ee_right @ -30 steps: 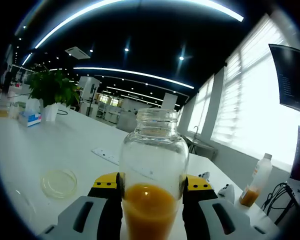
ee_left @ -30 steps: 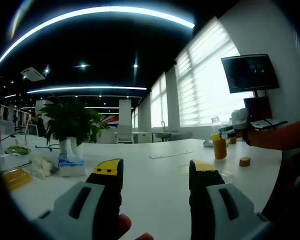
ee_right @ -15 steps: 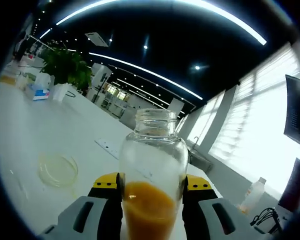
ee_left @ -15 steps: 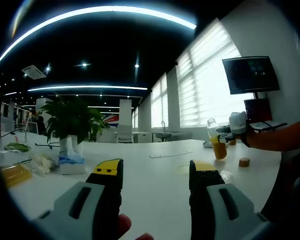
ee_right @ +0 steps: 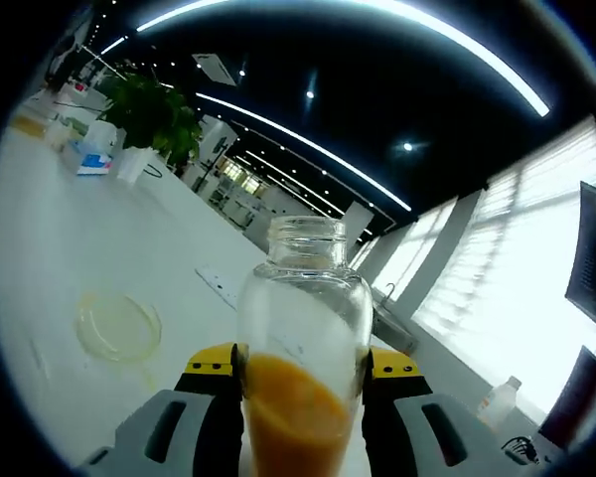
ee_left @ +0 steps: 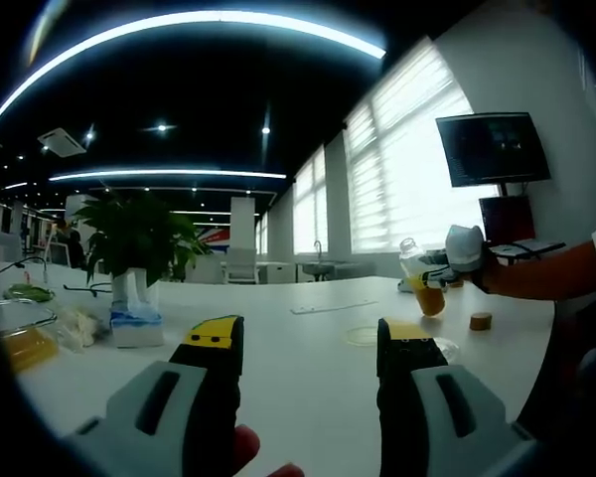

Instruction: Open the Petri dish lid, place the lid on the table, pour the liquid culture medium into the Petri dish, pick up the Petri dish lid from the table, and close the Petri dish

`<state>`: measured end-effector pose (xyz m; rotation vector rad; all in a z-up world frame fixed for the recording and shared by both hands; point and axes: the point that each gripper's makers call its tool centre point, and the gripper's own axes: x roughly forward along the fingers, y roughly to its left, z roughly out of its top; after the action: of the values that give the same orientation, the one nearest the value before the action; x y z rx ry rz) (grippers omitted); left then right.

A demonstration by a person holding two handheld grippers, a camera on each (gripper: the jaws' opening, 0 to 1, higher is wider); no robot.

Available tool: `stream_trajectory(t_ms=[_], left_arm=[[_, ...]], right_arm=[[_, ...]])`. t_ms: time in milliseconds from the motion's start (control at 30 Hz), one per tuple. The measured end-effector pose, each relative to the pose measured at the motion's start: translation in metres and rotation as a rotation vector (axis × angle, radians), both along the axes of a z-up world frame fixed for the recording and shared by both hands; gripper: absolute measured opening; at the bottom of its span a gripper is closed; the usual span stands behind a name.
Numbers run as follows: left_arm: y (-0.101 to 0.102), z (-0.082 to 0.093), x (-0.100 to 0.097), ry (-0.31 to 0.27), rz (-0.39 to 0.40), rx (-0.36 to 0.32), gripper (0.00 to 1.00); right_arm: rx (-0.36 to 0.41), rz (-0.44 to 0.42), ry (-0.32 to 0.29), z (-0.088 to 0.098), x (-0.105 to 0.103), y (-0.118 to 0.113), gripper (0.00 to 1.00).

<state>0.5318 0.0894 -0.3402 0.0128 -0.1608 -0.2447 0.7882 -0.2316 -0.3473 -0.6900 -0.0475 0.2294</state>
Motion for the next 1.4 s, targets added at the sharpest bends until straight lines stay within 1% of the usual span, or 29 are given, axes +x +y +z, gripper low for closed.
stream_trajectory(t_ms=[267, 400, 600, 700, 900, 967, 1167, 1400], left_arm=[[0.005, 0.0, -0.001, -0.001, 0.013, -0.007, 0.46], [0.008, -0.002, -0.001, 0.001, 0.019, -0.009, 0.46], [0.009, -0.001, -0.001, -0.002, 0.021, -0.013, 0.46], [0.008, 0.0, -0.001, -0.007, 0.019, -0.006, 0.46], [0.008, 0.0, -0.001, -0.008, 0.021, -0.016, 0.46], [0.006, 0.0, -0.001, -0.007, 0.018, -0.013, 0.46], [0.007, 0.003, -0.002, -0.014, 0.025, -0.012, 0.45], [0.009, 0.001, -0.003, -0.009, 0.03, -0.012, 0.45]], right_arm=[[-0.082, 0.022, -0.016, -0.004, -0.007, 0.013, 0.42], [-0.105, 0.028, -0.02, -0.006, -0.008, 0.018, 0.42], [-0.179, 0.043, -0.036, -0.011, -0.012, 0.029, 0.42], [-0.19, 0.046, -0.041, -0.012, -0.014, 0.031, 0.42], [-0.234, 0.063, -0.046, -0.015, -0.016, 0.036, 0.42], [-0.244, 0.067, -0.045, -0.016, -0.016, 0.038, 0.42], [-0.333, 0.087, -0.06, -0.025, -0.015, 0.049, 0.42], [-0.375, 0.096, -0.062, -0.029, -0.013, 0.052, 0.42]])
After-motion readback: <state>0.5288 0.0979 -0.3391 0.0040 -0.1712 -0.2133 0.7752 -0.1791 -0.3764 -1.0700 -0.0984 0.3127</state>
